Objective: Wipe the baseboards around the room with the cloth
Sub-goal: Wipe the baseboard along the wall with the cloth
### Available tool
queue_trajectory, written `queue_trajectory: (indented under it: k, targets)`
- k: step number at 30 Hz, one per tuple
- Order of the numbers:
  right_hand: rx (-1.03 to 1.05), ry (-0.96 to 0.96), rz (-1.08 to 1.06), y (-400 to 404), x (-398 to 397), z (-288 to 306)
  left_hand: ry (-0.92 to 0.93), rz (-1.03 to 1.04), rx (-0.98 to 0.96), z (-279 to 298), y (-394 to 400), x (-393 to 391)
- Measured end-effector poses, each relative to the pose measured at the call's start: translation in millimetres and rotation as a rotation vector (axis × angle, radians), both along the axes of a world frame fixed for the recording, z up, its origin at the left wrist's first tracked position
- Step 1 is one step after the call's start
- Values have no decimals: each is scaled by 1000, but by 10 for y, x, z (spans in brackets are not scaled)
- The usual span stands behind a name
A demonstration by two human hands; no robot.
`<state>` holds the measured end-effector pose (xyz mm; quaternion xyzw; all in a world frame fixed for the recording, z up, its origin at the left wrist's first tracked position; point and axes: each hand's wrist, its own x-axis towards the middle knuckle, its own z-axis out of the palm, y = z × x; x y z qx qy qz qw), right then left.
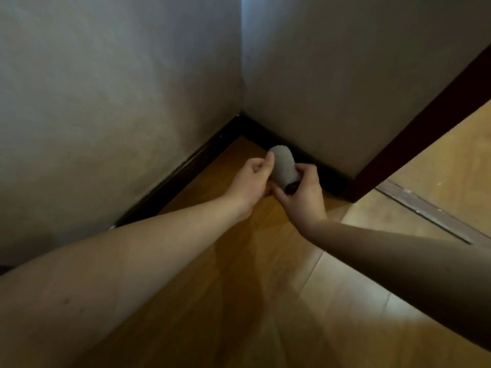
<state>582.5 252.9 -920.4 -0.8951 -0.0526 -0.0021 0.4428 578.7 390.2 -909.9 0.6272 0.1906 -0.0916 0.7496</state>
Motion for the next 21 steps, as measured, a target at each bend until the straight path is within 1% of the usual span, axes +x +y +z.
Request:
queue_trajectory:
  k: [2, 4, 6, 8, 9, 11, 12, 13, 15, 16, 18, 21]
  targets:
    - [-103, -32, 148, -148, -88, 144, 4, -73, 3, 21, -55, 88]
    - [-213, -43, 276, -324, -138, 306, 32, -232, 18, 96, -170, 148]
    - [-205, 10, 266, -490, -181, 454, 50, -350, -25, 157, -311, 170]
    - [-132, 32, 217, -652, -206, 539, 48, -395, -73, 160, -409, 174]
    - [-92, 37, 178, -736, -205, 556, 37, -421, -61, 138, -438, 183]
    - [-25, 79, 34, -896, -145, 571, -28, -497, 54, 96, -446, 212]
    - [4, 122, -32, -948, -89, 582, -84, -533, 139, 101, -429, 220]
    - [36, 192, -55, -985, -25, 585, -143, -560, 234, 121, -399, 223]
    - [128, 355, 11, -1021, 87, 547, -232, -577, 371, 157, -325, 218]
    - [137, 401, 92, -1013, 104, 530, -249, -575, 392, 154, -289, 211]
    - [63, 398, 246, -980, 111, 477, -261, -566, 415, 120, -213, 169]
    - [-83, 275, 338, -887, 159, 345, -249, -540, 507, 59, -96, 128]
